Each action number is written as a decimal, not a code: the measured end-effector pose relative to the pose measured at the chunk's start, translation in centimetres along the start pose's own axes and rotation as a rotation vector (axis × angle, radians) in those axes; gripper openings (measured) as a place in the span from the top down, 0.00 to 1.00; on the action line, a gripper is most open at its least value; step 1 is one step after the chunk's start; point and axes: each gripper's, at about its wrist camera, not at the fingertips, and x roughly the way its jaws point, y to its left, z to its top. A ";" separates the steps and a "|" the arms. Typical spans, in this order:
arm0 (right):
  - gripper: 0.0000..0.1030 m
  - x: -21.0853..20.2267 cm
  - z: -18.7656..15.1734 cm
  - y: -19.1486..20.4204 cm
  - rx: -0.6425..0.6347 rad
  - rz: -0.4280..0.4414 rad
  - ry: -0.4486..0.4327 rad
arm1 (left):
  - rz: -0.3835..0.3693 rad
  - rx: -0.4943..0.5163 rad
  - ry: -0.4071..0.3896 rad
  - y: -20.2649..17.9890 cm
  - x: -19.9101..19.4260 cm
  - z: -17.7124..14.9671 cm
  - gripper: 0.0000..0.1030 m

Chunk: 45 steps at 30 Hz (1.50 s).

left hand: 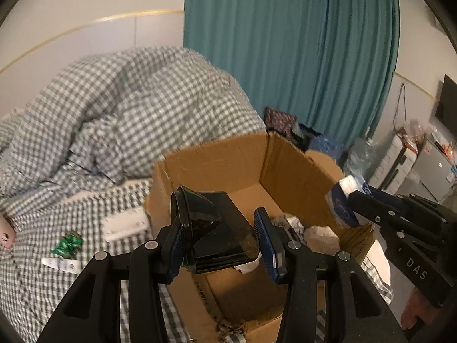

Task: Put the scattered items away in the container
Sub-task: 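Lift the tissue pack and black cup and carry them over the box, then open both grippers to drop the tissue pack and black cup into the box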

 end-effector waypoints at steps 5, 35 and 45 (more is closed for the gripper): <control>0.82 2.2 -0.4 -0.1 -0.003 -0.004 0.042 | -0.010 0.020 0.050 -0.3 2.3 -0.5 0.54; 0.81 4.2 -1.3 -0.6 0.011 -0.011 0.101 | -0.011 0.055 0.107 -1.0 4.6 -1.2 0.36; 0.24 2.1 -0.5 -0.4 0.030 -0.039 0.043 | 0.016 0.033 0.055 0.2 1.8 -0.5 0.33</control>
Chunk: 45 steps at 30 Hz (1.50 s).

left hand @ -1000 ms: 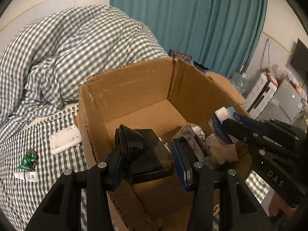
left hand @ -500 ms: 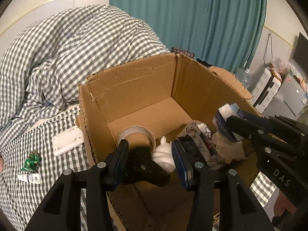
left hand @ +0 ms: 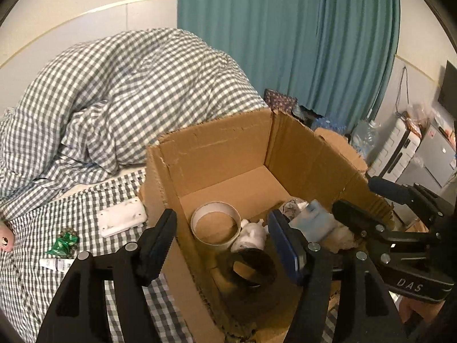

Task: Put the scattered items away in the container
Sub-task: 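Open both grippers to drop the tissue pack and black cup into the box, then move both grippers back over the remaining items on the bed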

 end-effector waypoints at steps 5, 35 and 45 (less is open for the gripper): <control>0.22 -1.5 0.6 0.9 -0.005 -0.005 -0.029 | 0.011 -0.012 -0.031 0.9 -2.0 0.0 0.28; 0.00 -10.3 1.8 10.3 -0.100 0.026 -0.179 | 0.175 -0.152 -0.220 10.1 -15.9 -2.9 0.00; 0.00 -13.0 1.3 12.9 -0.108 0.058 -0.227 | 0.251 -0.163 -0.265 12.0 -19.9 -4.6 0.00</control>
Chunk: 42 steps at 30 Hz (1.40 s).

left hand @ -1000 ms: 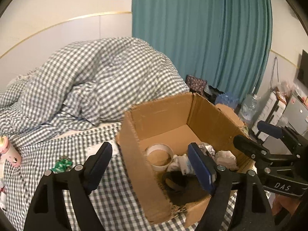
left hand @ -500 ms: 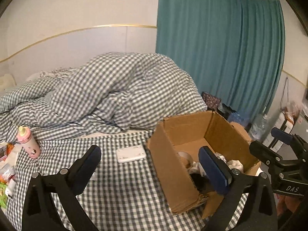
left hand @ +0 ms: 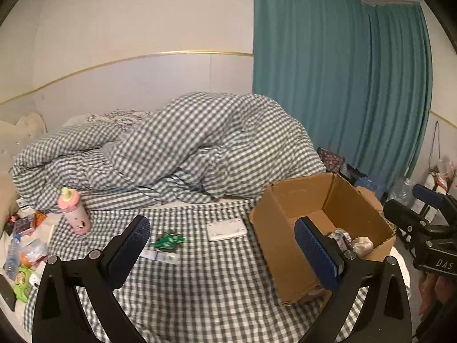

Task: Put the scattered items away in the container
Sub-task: 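Move both grippers back over the remaining items on the bed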

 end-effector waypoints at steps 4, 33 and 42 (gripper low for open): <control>0.00 -0.5 0.1 1.3 -0.005 0.019 -0.010 | 0.034 -0.010 -0.015 1.6 -1.4 -0.2 0.00; 0.00 1.5 0.2 11.0 -0.102 0.141 0.009 | 0.218 -0.145 -0.037 13.1 -5.0 -1.7 0.00; 0.00 4.3 -0.2 13.1 -0.134 0.172 0.051 | 0.233 -0.165 0.008 15.4 -2.5 -2.6 0.00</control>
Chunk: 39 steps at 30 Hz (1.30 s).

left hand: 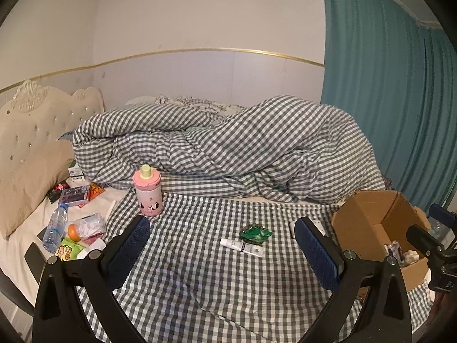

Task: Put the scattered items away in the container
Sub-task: 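Move both grippers back over the remaining items on the bed, then grasp the green snack packet with the left gripper while the right approaches the white tube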

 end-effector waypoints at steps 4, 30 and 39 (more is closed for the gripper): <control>0.00 1.8 -0.3 0.4 -0.013 0.027 0.029 | 0.006 -0.005 0.021 0.4 1.6 -0.2 0.00; 0.00 14.2 -3.8 0.4 -0.023 0.086 0.201 | -0.106 0.086 0.225 -3.8 19.3 -3.2 0.00; 0.00 18.0 -5.2 0.2 -0.029 0.114 0.256 | -0.122 0.161 0.293 -6.8 25.7 -5.7 0.04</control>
